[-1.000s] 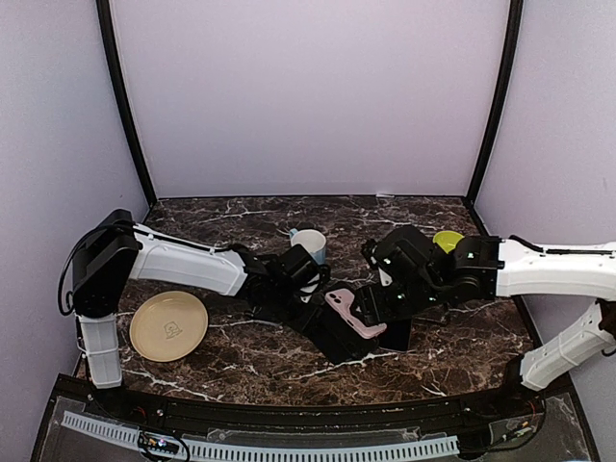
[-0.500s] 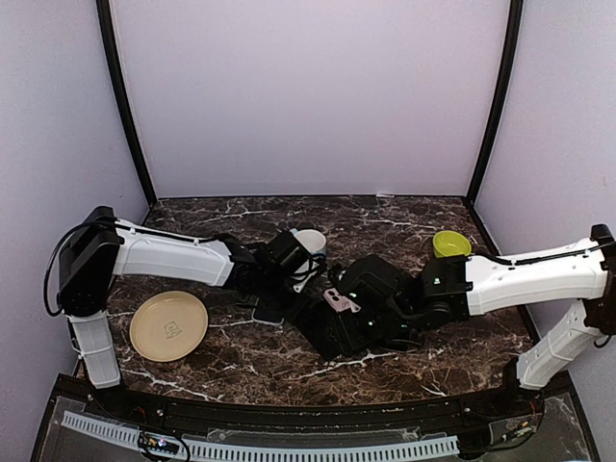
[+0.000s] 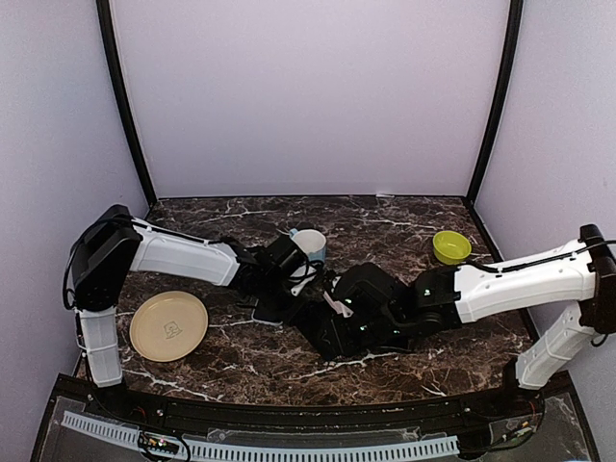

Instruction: Put the phone into the phone case

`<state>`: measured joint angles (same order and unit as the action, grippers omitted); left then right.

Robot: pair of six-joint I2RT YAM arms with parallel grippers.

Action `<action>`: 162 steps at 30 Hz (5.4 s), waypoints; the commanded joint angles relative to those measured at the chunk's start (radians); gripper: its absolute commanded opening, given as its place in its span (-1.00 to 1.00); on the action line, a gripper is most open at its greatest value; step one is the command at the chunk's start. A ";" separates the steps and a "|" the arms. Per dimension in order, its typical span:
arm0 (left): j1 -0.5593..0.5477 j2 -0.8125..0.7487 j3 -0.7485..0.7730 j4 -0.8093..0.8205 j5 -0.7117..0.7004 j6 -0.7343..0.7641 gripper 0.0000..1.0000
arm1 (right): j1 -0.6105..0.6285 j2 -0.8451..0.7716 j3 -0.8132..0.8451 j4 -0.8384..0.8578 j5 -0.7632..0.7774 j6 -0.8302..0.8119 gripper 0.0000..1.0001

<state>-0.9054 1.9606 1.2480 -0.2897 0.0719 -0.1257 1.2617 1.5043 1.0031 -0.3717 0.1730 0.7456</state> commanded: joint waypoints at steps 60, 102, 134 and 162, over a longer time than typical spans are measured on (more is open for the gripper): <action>-0.213 -0.358 -0.242 -0.226 -0.128 -0.082 0.42 | -0.288 0.088 -0.159 -0.215 0.155 0.243 0.97; -0.217 -0.519 -0.456 -0.237 -0.133 -0.214 0.35 | -0.520 -0.063 -0.138 -0.330 0.039 -0.106 -0.26; -0.178 -0.533 -0.466 -0.236 -0.221 -0.354 0.40 | 0.177 0.390 0.320 -0.122 0.172 0.053 -0.56; -0.178 -0.516 -0.476 -0.216 -0.209 -0.351 0.40 | 0.133 0.482 0.315 -0.075 0.209 0.008 -0.62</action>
<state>-1.0859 1.4372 0.7807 -0.5068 -0.1398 -0.4789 1.4124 1.9663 1.3109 -0.4961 0.3374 0.7605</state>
